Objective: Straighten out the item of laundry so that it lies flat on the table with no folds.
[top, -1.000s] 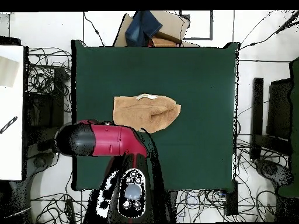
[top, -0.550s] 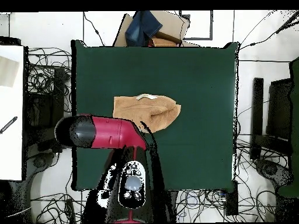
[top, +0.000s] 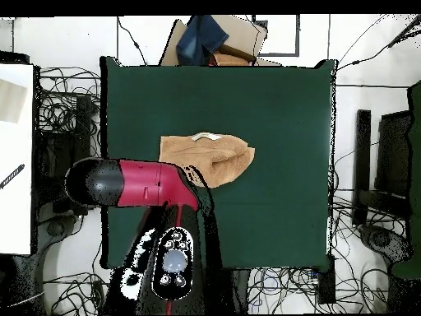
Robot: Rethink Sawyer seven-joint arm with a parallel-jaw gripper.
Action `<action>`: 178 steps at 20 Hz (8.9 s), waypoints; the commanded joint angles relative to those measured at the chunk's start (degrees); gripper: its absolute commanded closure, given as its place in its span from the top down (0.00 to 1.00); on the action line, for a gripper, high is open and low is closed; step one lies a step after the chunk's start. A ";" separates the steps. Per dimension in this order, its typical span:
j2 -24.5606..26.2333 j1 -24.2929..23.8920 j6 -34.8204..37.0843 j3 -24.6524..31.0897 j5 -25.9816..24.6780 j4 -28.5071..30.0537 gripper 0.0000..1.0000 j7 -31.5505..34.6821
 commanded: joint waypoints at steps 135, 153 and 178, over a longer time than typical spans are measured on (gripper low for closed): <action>29.90 -0.04 0.79 -3.87 3.95 -26.35 1.00 16.36; 32.20 1.43 1.49 -6.39 2.24 -30.05 1.00 16.42; 35.80 1.75 -6.87 -7.40 1.54 -30.53 1.00 15.65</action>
